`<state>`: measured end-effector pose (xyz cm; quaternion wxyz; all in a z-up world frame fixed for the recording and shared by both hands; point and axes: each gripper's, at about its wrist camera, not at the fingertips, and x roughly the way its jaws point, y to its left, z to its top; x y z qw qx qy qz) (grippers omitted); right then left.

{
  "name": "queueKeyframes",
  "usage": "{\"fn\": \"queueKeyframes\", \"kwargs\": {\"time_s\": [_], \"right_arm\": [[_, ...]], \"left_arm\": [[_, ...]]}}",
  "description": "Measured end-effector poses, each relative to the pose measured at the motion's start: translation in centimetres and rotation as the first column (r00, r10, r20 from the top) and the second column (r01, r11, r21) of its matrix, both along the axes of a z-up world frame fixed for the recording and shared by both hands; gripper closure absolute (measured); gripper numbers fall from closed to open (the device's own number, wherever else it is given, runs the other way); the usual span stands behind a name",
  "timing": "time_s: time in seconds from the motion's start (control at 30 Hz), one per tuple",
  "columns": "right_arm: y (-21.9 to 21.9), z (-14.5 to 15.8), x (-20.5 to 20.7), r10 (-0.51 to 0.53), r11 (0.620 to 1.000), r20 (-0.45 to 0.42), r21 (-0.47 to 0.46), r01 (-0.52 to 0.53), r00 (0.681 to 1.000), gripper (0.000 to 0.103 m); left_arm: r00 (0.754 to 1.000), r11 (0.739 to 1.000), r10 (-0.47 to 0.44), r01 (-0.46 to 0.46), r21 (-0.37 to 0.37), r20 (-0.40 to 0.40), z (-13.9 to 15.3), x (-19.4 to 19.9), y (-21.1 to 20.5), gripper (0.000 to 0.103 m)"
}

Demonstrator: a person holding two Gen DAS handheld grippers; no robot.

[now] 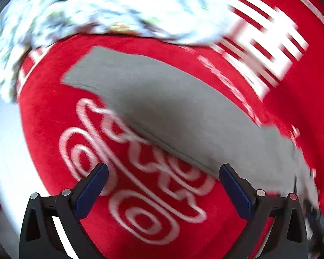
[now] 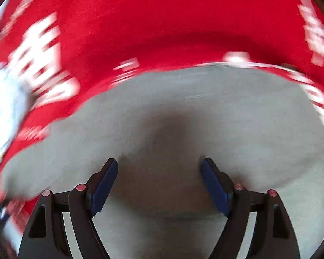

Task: Fold small clothes
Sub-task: 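Move the left tool to the other sleeve cuff and grasp it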

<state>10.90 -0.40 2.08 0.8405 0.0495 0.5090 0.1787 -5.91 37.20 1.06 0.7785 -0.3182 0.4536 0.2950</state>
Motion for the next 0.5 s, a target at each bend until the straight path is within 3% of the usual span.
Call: {"fn": "queueKeyframes", "kwargs": {"time_s": [0.1, 0.13, 0.2, 0.3, 0.47, 0.5], "right_arm": [[3.3, 1.1, -1.2, 0.194, 0.975, 0.018, 0.11, -0.195, 0.981, 0.02], [3.7, 1.4, -1.8, 0.204, 0.973, 0.037, 0.105, -0.206, 0.978, 0.02], [4.4, 1.8, -2.4, 0.226, 0.971, 0.073, 0.065, -0.231, 0.971, 0.02], [3.4, 1.4, -2.5, 0.205, 0.977, 0.073, 0.041, -0.208, 0.976, 0.02], [-1.0, 0.8, -2.2, 0.106, 0.993, 0.046, 0.054, -0.109, 0.993, 0.02], [-1.7, 0.8, -2.1, 0.087, 0.994, 0.042, 0.058, -0.089, 0.995, 0.02]], "left_arm": [[0.994, 0.994, 0.106, -0.106, -0.029, -0.01, -0.9, -1.0, 3.4, 0.0], [0.991, 0.989, 0.134, -0.134, -0.064, -0.005, -1.4, -1.1, 4.7, 0.0], [0.987, 0.986, 0.16, -0.16, -0.052, 0.001, -1.2, -0.6, 5.7, 0.0], [0.989, 0.987, 0.149, -0.148, -0.056, 0.002, -0.9, 1.4, 6.6, 0.0], [0.987, 0.988, 0.154, -0.154, 0.014, -0.042, -1.0, 5.1, 7.7, 0.0], [0.987, 0.987, 0.16, -0.16, 0.022, -0.019, -0.7, 5.1, 7.9, 0.015]]}}
